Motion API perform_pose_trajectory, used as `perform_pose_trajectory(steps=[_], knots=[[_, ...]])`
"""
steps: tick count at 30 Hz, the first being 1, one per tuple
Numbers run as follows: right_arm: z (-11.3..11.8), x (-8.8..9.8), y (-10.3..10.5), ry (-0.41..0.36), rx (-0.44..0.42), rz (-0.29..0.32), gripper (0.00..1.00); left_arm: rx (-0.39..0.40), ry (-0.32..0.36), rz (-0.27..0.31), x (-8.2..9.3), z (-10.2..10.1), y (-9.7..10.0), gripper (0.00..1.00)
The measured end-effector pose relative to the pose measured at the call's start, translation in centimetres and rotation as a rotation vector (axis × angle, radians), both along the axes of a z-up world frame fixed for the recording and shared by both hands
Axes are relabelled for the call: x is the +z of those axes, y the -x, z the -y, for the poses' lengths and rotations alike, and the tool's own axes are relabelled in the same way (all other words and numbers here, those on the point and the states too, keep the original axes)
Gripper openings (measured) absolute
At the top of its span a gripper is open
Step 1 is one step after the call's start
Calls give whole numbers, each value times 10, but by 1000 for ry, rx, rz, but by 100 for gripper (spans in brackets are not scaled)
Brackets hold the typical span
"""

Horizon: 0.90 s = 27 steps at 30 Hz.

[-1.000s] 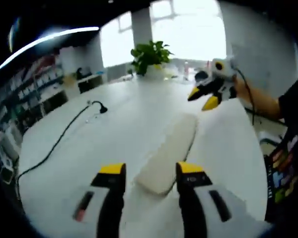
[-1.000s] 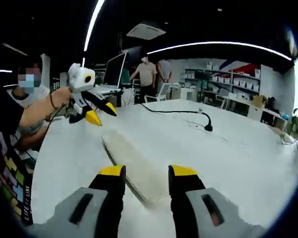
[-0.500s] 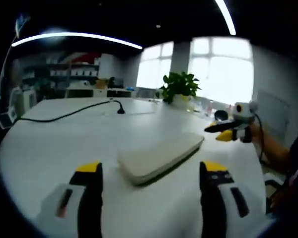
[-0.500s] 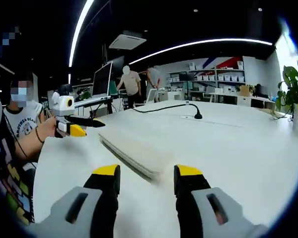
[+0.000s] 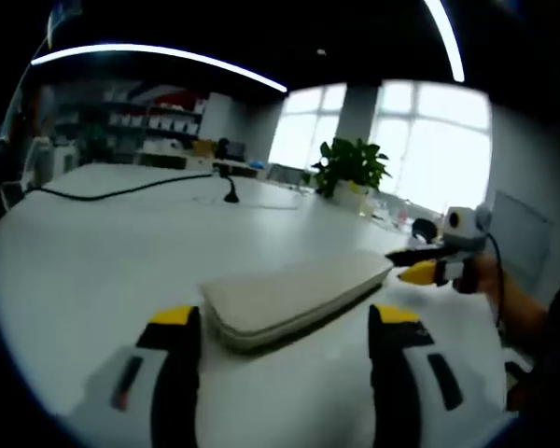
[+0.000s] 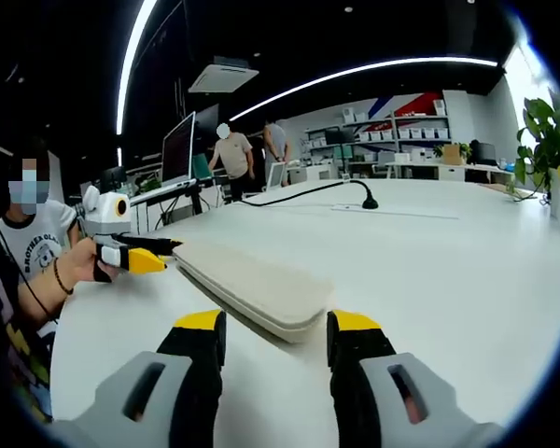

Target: Arrange the utensils inside the cutlery case until each visible utensil rests in its matching compartment.

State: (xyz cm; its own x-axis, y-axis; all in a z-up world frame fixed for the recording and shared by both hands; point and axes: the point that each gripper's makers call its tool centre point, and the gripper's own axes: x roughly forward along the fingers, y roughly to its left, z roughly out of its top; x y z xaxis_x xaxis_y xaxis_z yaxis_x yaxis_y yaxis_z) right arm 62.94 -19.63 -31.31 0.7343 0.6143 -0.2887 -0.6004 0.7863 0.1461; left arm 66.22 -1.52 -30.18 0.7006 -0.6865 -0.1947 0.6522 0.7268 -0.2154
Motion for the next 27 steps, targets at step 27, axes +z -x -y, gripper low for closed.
perform_pose_trajectory(steps=[27], knots=[[-19, -1, 4, -63, 25, -44, 41, 30, -36, 16, -1, -4, 14, 71]])
